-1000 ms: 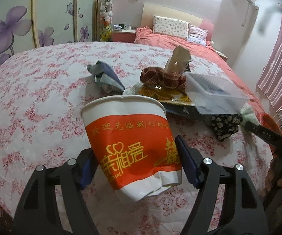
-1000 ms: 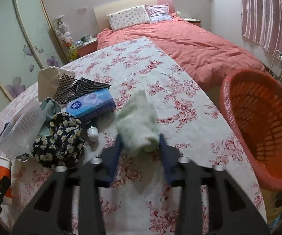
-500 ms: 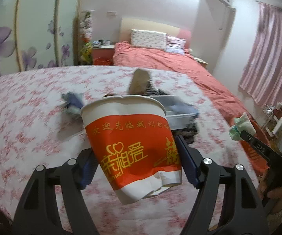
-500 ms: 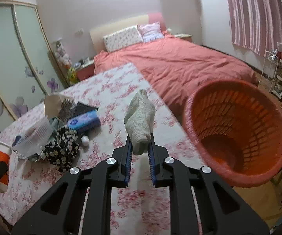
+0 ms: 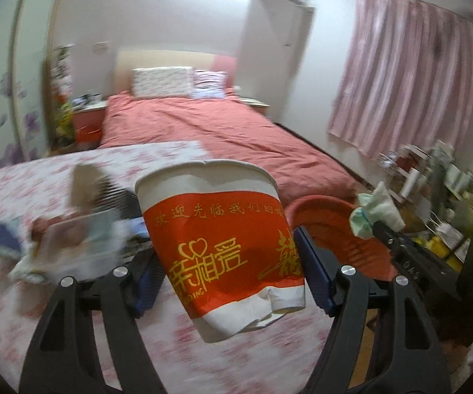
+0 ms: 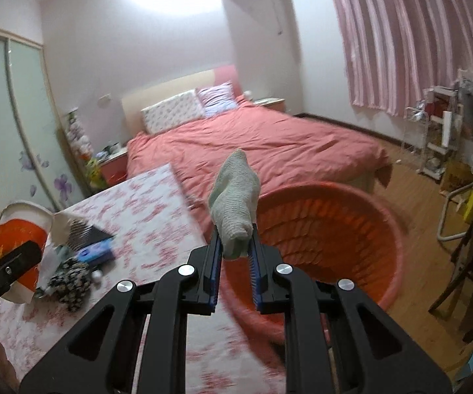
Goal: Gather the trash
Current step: 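Grasp the grey sock with the right tool and drop it into the orange basket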
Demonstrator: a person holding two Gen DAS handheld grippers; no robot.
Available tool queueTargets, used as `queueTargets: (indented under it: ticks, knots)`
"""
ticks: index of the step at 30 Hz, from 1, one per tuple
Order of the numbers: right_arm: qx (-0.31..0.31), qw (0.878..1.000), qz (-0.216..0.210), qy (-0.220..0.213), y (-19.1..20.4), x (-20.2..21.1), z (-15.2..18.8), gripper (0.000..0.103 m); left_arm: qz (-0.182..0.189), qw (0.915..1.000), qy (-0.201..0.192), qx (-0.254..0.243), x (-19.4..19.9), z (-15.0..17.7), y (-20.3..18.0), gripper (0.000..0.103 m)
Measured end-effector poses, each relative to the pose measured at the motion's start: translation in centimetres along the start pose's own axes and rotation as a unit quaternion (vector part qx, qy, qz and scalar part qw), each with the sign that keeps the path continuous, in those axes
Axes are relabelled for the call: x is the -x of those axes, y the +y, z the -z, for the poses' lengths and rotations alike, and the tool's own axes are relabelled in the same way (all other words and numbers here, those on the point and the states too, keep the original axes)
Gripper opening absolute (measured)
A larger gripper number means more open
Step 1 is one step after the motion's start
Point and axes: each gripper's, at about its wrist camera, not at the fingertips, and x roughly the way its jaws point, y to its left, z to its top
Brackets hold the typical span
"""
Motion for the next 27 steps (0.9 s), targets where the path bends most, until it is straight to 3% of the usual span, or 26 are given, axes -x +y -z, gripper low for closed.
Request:
queueTargets:
  ticks: [10, 24, 27]
  knots:
    - [-0.044, 0.999, 0.031, -0.004, -5.7, -2.0, 0.1, 0.015, 0.086, 0.9944, 0.035, -0.051, -7.5, -0.1, -7.9, 0.072]
    - [-0.094, 0.995, 0.021, 0.006, -10.2, -4.6, 0.1, 0.017, 0.105, 0.9871, 0.096, -0.073, -15.9, 0.9, -12.0, 0.072]
    - [-0.104, 0.994, 0.019, 0.012, -10.8, -4.9, 0.0, 0.026, 0.098, 0.9864, 0.111, -0.071, -17.2, 1.3, -12.2, 0.079]
